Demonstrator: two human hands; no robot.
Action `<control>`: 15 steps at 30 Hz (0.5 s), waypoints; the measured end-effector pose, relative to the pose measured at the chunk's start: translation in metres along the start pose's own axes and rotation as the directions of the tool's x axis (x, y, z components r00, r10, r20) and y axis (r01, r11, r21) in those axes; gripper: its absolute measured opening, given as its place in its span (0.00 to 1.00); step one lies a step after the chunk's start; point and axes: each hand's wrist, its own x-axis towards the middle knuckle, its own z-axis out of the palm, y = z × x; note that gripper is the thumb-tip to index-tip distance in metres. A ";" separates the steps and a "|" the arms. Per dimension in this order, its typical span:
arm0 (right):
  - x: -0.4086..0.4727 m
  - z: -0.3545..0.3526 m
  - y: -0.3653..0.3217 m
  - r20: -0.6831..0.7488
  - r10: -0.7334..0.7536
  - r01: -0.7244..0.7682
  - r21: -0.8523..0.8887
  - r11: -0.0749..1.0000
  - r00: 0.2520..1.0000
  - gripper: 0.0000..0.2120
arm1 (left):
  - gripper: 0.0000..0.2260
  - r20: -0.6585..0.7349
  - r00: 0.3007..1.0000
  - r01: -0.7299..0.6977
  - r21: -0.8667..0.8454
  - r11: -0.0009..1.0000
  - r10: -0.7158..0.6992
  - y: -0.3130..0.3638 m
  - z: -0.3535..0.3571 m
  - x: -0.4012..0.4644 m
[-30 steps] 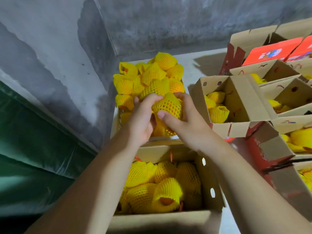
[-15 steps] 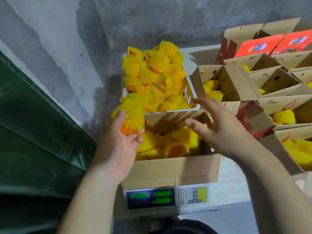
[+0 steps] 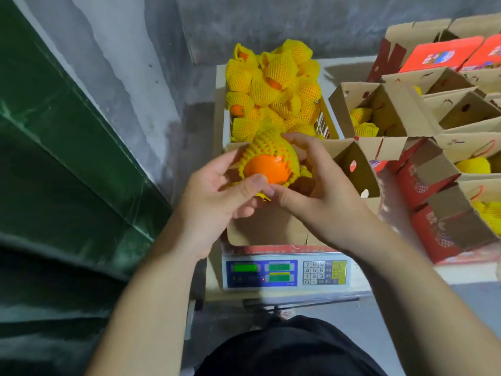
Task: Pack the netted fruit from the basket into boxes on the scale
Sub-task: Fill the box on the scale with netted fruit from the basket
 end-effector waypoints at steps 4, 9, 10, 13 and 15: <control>-0.006 0.011 0.000 0.015 0.009 -0.010 0.055 0.998 1.000 0.32 | 0.25 0.023 0.988 -0.156 0.049 0.987 0.155 -0.008 -0.011 -0.006; -0.010 0.020 0.006 -0.043 0.060 -0.052 0.171 0.984 0.997 0.28 | 0.19 -0.029 0.984 -0.176 0.009 0.984 0.177 -0.015 -0.020 -0.013; -0.009 0.022 0.008 -0.067 0.074 -0.062 0.175 0.983 0.995 0.27 | 0.16 -0.085 0.981 -0.172 0.037 0.984 0.175 -0.016 -0.021 -0.014; -0.008 0.027 0.012 -0.146 0.117 -0.090 0.177 0.980 0.982 0.27 | 0.11 -0.167 0.967 -0.185 0.065 0.980 0.194 -0.018 -0.019 -0.017; -0.007 0.032 0.014 -0.211 0.121 -0.089 0.155 0.984 0.970 0.27 | 0.12 -0.133 0.964 -0.215 0.115 0.970 0.230 -0.016 -0.013 -0.019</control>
